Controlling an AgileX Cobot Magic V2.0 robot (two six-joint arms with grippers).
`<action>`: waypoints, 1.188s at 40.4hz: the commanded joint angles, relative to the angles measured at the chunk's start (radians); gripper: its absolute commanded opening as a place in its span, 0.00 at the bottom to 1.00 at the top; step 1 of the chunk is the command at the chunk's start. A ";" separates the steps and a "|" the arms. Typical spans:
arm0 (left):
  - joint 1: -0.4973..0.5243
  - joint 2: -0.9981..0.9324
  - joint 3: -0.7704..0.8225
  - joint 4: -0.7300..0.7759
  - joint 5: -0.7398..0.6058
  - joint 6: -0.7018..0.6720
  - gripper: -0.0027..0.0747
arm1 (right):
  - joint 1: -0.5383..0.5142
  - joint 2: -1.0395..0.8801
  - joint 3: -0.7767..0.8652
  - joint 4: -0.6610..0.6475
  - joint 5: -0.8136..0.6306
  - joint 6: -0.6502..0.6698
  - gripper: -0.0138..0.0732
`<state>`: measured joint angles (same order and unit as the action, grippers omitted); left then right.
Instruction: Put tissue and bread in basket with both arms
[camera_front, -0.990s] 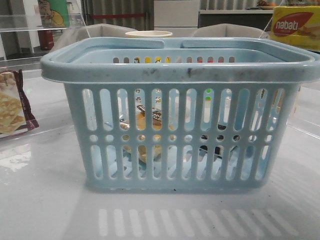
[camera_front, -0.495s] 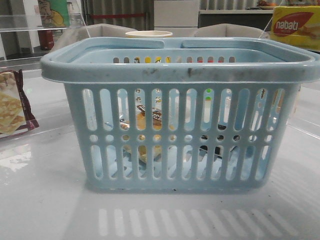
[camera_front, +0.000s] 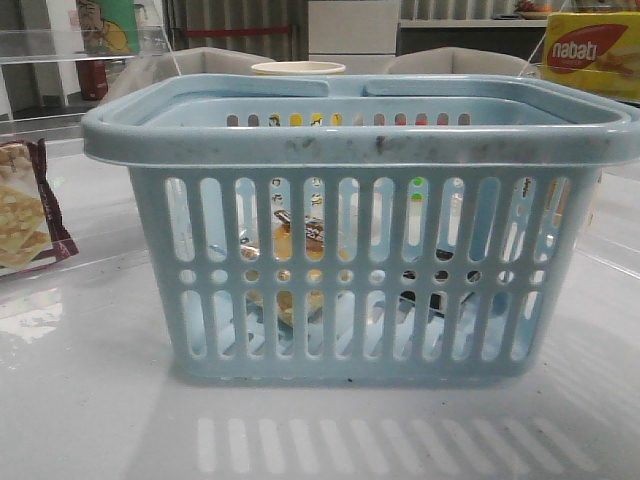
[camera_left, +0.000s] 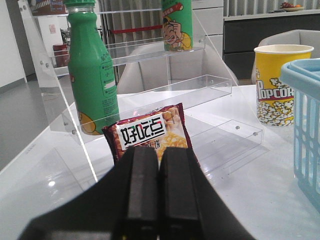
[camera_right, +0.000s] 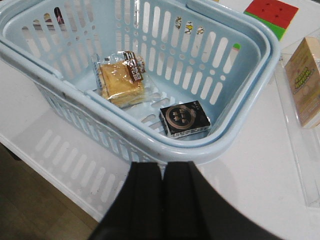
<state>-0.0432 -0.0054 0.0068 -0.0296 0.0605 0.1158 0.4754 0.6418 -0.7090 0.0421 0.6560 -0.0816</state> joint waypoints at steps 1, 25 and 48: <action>0.002 -0.018 0.000 -0.011 -0.083 -0.008 0.16 | -0.056 -0.033 0.014 -0.012 -0.164 -0.009 0.22; 0.002 -0.018 0.000 -0.011 -0.083 -0.008 0.16 | -0.477 -0.600 0.619 -0.011 -0.723 -0.009 0.22; 0.002 -0.018 0.000 -0.011 -0.083 -0.008 0.16 | -0.493 -0.671 0.739 -0.011 -0.680 -0.009 0.22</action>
